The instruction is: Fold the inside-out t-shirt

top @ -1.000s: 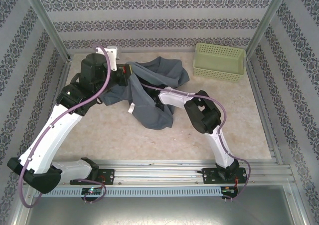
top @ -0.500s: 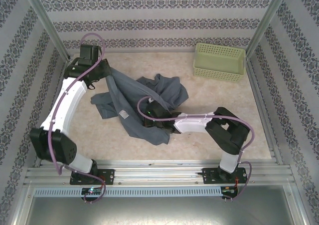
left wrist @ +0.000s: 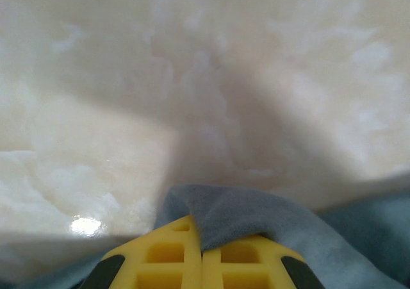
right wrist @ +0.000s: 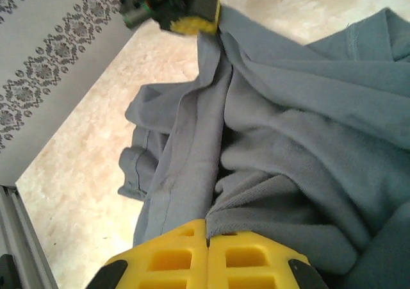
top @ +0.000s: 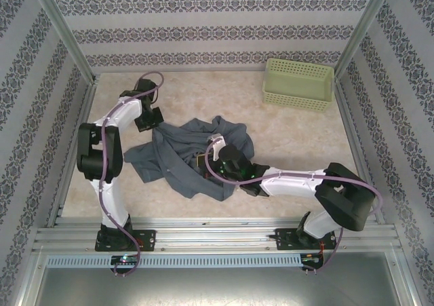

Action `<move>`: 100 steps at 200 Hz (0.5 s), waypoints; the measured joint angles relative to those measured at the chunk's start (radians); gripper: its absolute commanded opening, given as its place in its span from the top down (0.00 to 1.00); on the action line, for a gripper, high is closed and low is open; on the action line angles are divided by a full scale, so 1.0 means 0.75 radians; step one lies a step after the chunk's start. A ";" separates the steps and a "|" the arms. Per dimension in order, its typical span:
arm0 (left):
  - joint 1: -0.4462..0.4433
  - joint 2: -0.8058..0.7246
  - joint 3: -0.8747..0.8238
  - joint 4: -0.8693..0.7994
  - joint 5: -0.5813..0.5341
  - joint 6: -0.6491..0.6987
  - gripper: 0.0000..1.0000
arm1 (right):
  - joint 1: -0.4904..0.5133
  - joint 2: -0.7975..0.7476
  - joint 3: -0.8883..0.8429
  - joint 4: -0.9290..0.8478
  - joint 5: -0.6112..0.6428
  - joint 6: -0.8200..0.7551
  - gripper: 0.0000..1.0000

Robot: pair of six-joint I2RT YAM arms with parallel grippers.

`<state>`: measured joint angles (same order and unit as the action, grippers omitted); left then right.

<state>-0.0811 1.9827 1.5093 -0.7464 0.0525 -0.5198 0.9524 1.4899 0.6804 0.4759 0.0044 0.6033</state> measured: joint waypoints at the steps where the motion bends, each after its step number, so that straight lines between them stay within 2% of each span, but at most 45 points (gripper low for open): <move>1: 0.000 0.002 -0.001 0.000 0.000 -0.001 1.00 | -0.002 -0.004 -0.004 0.002 -0.003 0.001 1.00; 41: 0.011 0.003 -0.079 0.016 -0.006 0.003 1.00 | -0.091 -0.157 -0.100 0.006 -0.045 0.028 1.00; 100: 0.199 -0.274 -0.417 0.154 -0.005 -0.123 1.00 | -0.333 -0.779 -0.051 -0.391 -0.021 -0.013 1.00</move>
<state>0.0685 1.7775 1.1965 -0.6308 0.0486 -0.6117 0.7029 0.9054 0.6422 0.1825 -0.0116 0.5934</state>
